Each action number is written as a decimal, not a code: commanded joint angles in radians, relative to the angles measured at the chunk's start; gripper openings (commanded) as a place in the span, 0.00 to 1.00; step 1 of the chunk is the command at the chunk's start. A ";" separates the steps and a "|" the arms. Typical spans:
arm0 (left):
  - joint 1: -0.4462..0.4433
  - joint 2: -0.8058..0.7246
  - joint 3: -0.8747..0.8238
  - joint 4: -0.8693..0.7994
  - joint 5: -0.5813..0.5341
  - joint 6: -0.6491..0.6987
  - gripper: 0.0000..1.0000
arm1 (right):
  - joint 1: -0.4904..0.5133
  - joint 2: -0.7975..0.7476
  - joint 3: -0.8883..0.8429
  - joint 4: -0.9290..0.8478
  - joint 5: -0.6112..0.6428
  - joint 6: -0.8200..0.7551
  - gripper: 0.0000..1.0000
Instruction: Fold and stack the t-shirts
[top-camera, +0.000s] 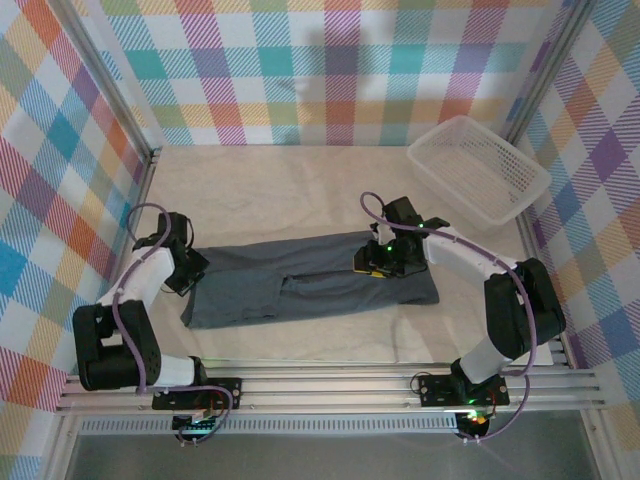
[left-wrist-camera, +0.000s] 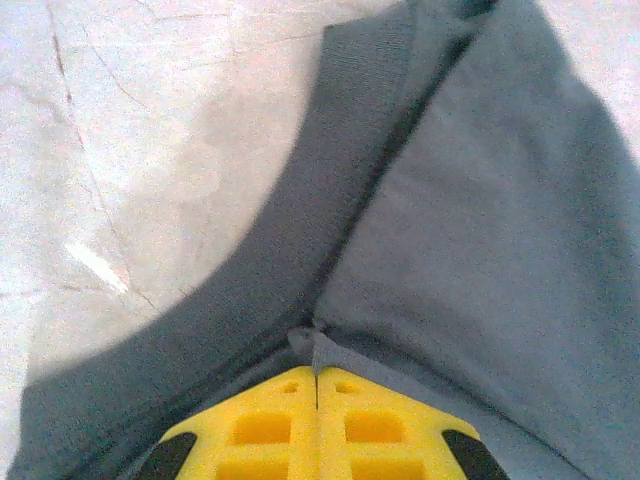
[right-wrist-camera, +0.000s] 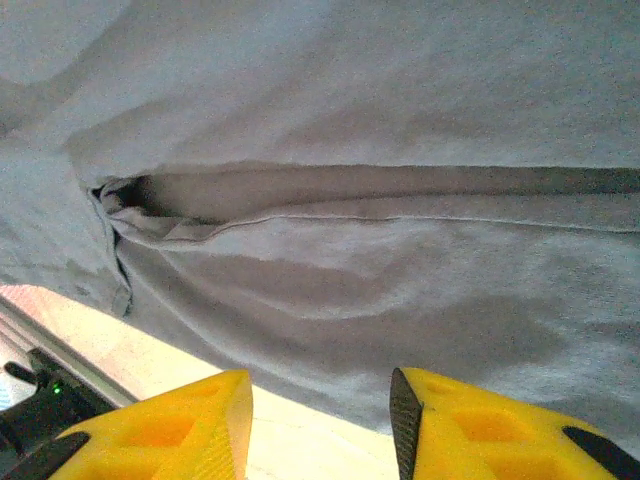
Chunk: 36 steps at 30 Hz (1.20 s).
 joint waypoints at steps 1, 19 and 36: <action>0.010 0.063 0.031 0.027 -0.096 0.035 0.00 | -0.008 -0.061 -0.012 -0.036 0.082 0.015 0.41; -0.223 -0.149 -0.017 -0.150 -0.082 -0.339 0.27 | -0.258 0.138 0.206 -0.171 0.237 -0.086 0.39; -0.323 0.610 0.472 -0.066 -0.088 -0.303 0.18 | -0.206 0.386 0.265 -0.329 0.359 0.014 0.25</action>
